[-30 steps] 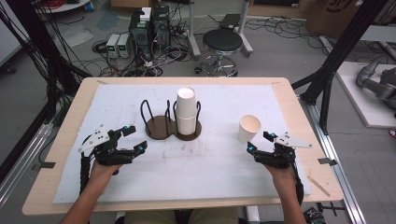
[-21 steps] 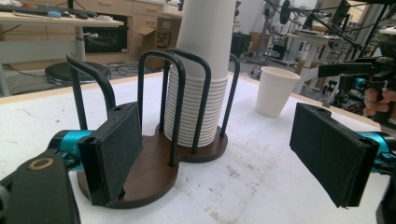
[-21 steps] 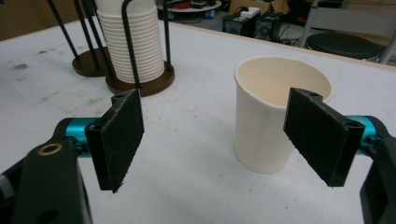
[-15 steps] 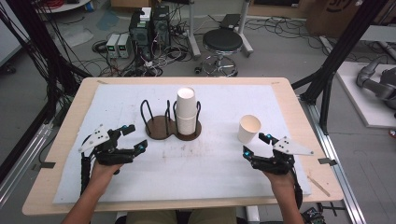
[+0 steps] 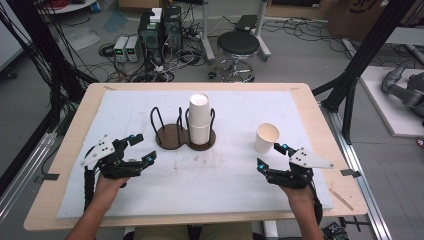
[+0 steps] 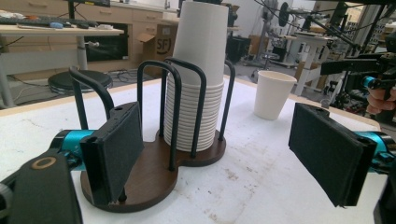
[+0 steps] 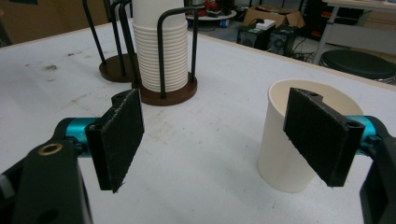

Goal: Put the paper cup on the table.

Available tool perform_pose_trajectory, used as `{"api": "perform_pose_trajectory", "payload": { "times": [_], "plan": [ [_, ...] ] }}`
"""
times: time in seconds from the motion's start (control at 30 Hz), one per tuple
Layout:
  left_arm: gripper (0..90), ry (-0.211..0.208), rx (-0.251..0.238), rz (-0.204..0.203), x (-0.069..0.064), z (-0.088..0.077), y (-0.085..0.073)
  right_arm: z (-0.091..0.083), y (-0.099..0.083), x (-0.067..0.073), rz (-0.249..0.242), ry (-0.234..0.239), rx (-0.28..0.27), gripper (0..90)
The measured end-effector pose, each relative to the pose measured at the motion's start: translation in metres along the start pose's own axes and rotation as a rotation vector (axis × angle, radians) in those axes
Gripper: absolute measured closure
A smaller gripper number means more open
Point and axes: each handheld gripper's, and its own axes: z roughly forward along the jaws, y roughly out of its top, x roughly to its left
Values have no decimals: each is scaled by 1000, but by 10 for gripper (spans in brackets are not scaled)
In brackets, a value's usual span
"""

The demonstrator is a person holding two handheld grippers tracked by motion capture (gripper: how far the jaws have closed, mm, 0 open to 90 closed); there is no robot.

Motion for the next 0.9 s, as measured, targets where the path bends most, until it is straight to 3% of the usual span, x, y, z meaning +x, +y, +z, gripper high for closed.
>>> {"api": "perform_pose_trajectory", "payload": {
  "times": [0.9],
  "plan": [
    [176, 6, 5, -1, 0, -1, -1, 3, -2, -4, 2, 1, 3, 207]
  ]
}}
